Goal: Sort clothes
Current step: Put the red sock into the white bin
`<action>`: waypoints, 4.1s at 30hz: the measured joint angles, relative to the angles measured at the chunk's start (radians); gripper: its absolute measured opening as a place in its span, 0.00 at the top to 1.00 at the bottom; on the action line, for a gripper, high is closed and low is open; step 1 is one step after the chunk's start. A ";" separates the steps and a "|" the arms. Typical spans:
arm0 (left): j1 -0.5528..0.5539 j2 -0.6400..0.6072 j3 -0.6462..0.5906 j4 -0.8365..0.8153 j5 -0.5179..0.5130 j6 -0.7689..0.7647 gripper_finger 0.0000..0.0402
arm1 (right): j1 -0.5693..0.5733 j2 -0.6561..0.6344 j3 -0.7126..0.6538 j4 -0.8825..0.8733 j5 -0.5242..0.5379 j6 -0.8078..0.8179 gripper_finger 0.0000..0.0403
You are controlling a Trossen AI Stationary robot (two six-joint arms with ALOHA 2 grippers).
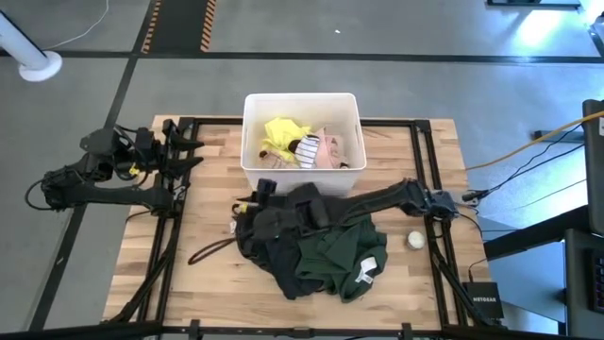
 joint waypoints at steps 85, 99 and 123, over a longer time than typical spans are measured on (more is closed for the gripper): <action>0.000 0.001 0.000 -0.025 0.000 -0.018 0.55 | -0.003 -0.010 0.003 -0.085 0.320 0.179 0.96; 0.000 0.000 0.000 -0.027 0.000 -0.019 0.55 | -0.119 -0.230 0.004 -0.181 0.436 0.214 0.95; 0.000 0.000 0.000 -0.035 0.000 -0.019 0.55 | -0.323 -0.249 -0.101 -0.726 0.113 0.770 0.95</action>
